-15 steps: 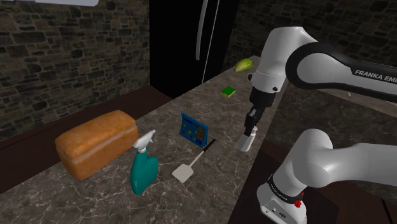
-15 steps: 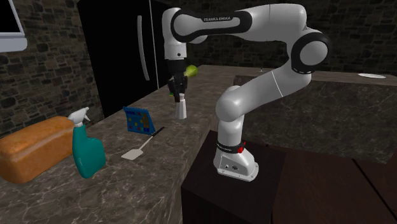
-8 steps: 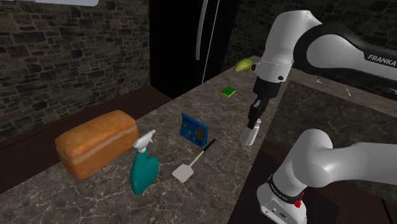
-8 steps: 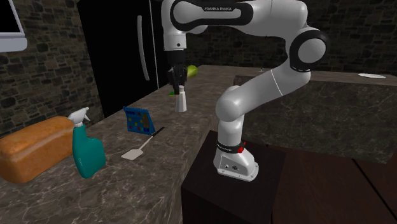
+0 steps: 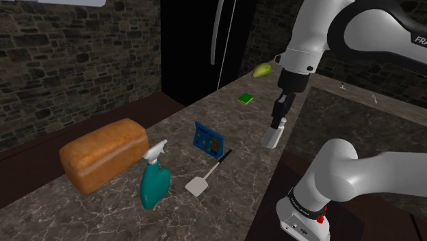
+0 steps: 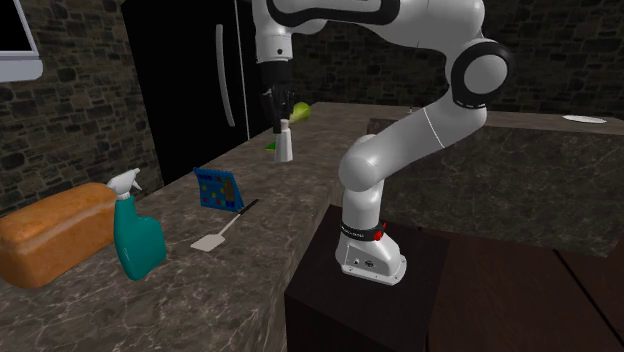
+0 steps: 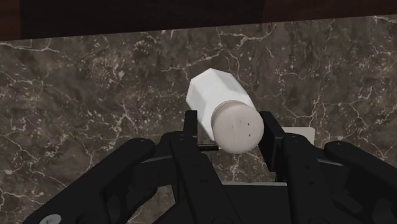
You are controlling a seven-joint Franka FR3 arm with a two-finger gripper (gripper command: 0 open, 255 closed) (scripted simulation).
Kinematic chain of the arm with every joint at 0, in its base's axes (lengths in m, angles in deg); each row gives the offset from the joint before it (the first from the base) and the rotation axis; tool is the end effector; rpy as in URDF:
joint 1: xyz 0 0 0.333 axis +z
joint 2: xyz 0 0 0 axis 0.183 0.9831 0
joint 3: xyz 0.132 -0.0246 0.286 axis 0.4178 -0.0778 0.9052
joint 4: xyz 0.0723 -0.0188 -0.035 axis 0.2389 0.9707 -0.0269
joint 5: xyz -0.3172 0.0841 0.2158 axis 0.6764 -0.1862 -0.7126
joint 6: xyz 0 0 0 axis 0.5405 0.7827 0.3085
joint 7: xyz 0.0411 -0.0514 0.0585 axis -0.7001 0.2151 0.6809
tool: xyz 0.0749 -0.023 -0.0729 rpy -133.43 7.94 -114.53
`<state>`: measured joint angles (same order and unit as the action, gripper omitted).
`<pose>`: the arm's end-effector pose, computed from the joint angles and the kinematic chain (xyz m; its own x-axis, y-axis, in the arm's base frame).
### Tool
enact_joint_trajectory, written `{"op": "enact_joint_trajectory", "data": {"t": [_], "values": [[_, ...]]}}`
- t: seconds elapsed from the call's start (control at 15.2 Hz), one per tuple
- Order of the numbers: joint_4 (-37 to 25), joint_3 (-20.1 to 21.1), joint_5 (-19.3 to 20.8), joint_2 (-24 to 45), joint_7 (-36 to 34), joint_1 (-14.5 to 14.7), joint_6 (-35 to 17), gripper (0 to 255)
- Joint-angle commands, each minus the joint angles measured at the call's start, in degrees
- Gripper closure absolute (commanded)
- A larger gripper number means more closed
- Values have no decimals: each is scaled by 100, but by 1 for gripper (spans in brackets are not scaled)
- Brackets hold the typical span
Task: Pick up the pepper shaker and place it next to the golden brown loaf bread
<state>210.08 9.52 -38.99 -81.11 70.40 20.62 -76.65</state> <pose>0.2208 0.0976 0.5816 0.9819 0.1616 -0.0987 0.1527 -0.9840 -0.0915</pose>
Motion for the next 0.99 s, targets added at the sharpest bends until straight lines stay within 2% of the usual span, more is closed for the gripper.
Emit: {"op": "enact_joint_trajectory", "data": {"t": [0.0, 0.26, 0.92], "values": [[-213, -18, 14, 65, -17, -4, 148, 255], [-508, -38, 29, 169, -43, -8, 339, 255], [-1875, 314, 5, 2449, -200, -131, -611, 255]]}}
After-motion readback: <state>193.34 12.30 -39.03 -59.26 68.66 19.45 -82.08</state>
